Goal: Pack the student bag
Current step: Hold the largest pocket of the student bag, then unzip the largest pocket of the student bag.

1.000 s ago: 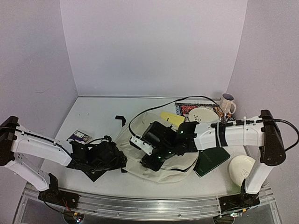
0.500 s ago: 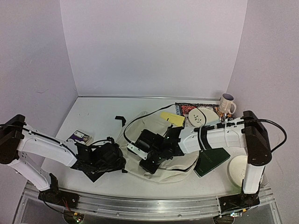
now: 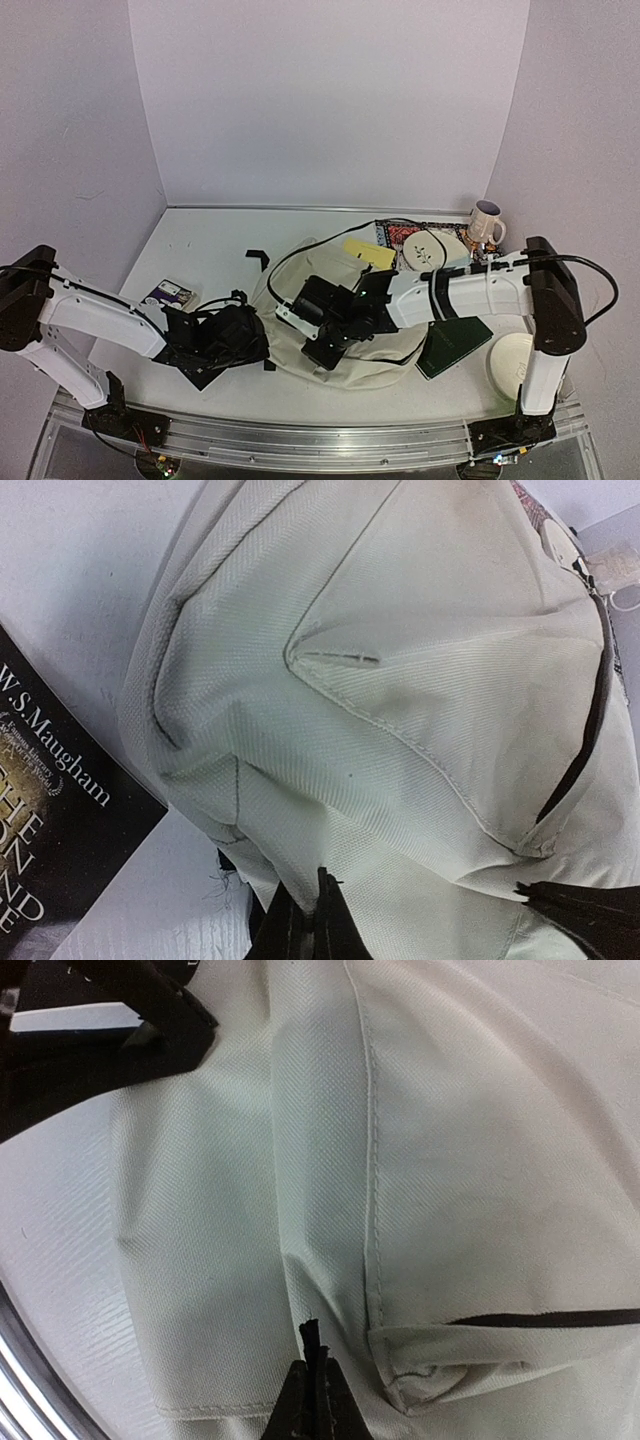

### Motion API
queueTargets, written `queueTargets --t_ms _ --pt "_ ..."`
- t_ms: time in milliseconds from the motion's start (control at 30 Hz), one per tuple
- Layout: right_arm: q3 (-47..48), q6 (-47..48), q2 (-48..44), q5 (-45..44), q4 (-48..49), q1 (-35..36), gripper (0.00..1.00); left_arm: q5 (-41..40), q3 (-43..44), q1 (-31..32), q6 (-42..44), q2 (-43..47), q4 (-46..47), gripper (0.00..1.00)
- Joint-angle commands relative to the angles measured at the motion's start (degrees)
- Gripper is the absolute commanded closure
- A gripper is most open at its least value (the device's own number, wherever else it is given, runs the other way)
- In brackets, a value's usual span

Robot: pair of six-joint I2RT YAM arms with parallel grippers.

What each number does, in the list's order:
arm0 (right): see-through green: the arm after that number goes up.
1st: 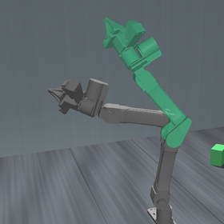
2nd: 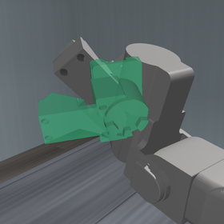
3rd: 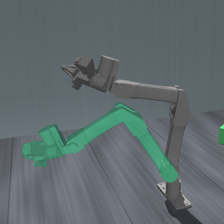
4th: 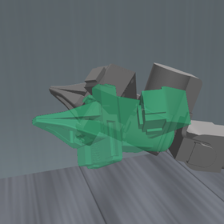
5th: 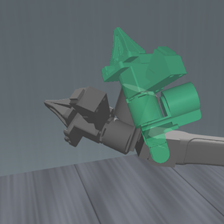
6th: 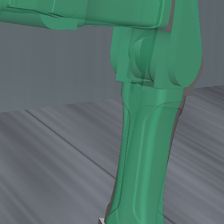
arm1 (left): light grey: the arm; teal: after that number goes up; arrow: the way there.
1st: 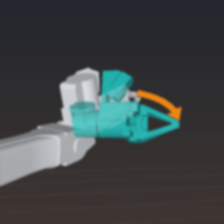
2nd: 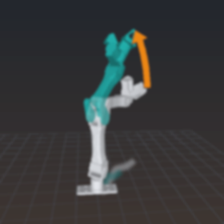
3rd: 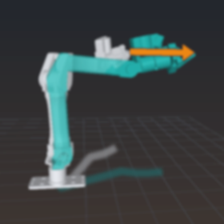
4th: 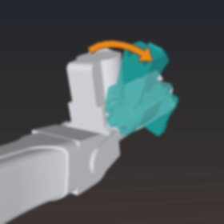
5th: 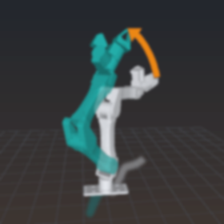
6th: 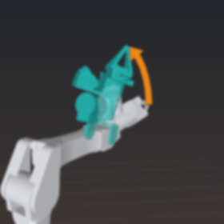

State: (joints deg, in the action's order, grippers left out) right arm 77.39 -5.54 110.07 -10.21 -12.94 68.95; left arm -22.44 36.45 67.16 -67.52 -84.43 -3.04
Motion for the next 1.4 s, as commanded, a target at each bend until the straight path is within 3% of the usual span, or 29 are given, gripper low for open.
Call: queueTargets --t_ms 0,333,700,800,933,1000,1100,1233,1367 --pt "-1.9 -0.3 -9.2 -5.1 -3.3 0.3 1.00 -5.1 1.7 -0.2 1.1 3.8 -0.5 1.00" --pt "-9.6 -4.2 -21.3 -13.5 -3.4 -1.9 1.00 -9.4 2.4 -6.1 6.5 11.1 -8.2 1.00" --pt "-19.1 -9.2 -30.5 -13.0 -3.2 -9.1 1.00 -9.3 3.1 -17.4 14.5 12.1 -10.8 1.00" --pt "-19.5 -10.0 -32.0 -11.6 -1.9 -9.7 1.00 -9.0 2.5 -20.7 16.4 11.3 -10.8 1.00" --pt "-19.9 -9.5 -32.4 -1.2 5.5 -9.7 1.00 -9.7 3.1 -22.7 20.1 9.1 -10.6 0.98" --pt "-20.1 -9.9 -31.7 4.8 10.3 -9.8 1.00 -9.4 4.2 -22.8 23.4 8.4 -10.3 0.93" --pt "-19.9 -10.9 -29.5 9.0 17.4 -9.8 1.00 -5.4 5.3 -22.7 28.9 9.0 -7.5 0.77" --pt "-18.3 -11.8 -26.7 7.2 21.6 -9.7 1.00 3.9 4.6 -22.3 35.7 12.4 -1.5 0.53" --pt "-17.8 -13.7 -26.2 4.5 23.4 -10.6 1.00 8.2 5.2 -17.5 41.9 13.7 2.2 0.43"
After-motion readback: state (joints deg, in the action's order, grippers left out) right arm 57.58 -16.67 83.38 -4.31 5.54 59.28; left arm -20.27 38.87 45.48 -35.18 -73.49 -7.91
